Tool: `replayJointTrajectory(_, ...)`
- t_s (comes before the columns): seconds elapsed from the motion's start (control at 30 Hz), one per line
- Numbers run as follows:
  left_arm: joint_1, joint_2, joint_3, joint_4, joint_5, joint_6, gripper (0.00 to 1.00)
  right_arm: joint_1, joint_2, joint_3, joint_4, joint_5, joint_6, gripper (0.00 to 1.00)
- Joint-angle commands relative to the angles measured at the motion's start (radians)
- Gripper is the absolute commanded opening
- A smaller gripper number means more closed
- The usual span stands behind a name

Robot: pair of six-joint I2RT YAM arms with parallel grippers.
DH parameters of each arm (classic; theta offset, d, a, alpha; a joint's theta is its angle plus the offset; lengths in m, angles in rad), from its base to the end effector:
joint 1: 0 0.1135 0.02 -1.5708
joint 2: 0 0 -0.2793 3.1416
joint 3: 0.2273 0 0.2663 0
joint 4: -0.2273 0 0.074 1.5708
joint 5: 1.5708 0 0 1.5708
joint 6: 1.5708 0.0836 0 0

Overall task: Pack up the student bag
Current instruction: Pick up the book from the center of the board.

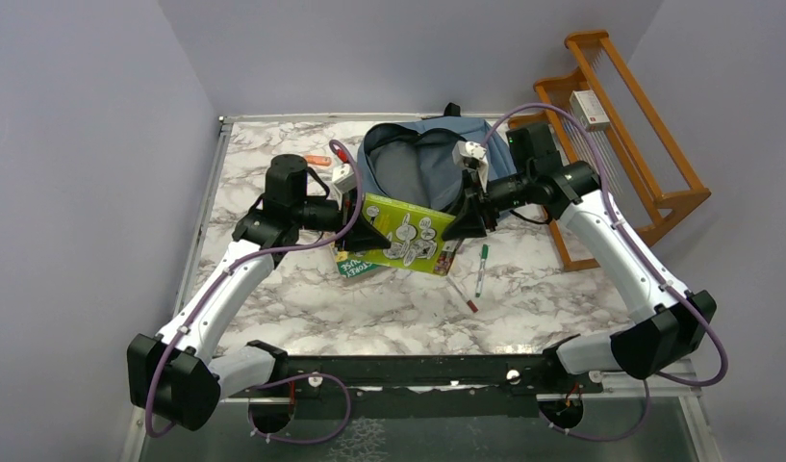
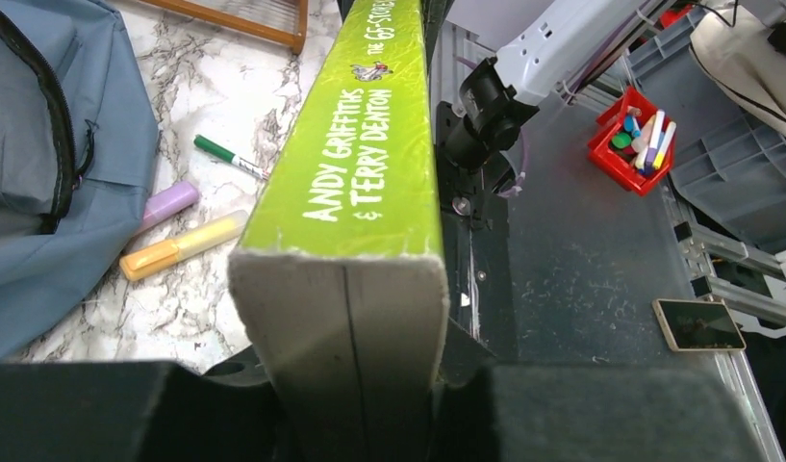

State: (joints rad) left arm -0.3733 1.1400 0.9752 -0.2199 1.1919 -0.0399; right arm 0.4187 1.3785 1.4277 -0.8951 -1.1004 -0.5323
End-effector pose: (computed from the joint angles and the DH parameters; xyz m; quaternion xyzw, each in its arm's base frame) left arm 0.2197 -0.1695 0.3445 0.4232 0.6247 -0.5504 0.3572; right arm 0.2410 0.1888 0.3766 -0.5297 0.6238 0.4709 0.3295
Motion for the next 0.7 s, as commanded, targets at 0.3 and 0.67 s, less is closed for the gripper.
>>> replayJointTrajectory(0.3, -0.012, 0.015, 0.07, -0.027, -0.219, 0.077, 0.0, -0.004, -0.103, -0.103, 0.303, 0.207, 0.206, 0.54)
replayJointTrajectory(0.67, 0.077, 0.008, 0.048, 0.057, -0.74, -0.08, 0.0, -0.004, -0.175, -0.233, 0.602, 0.863, 0.446, 0.68)
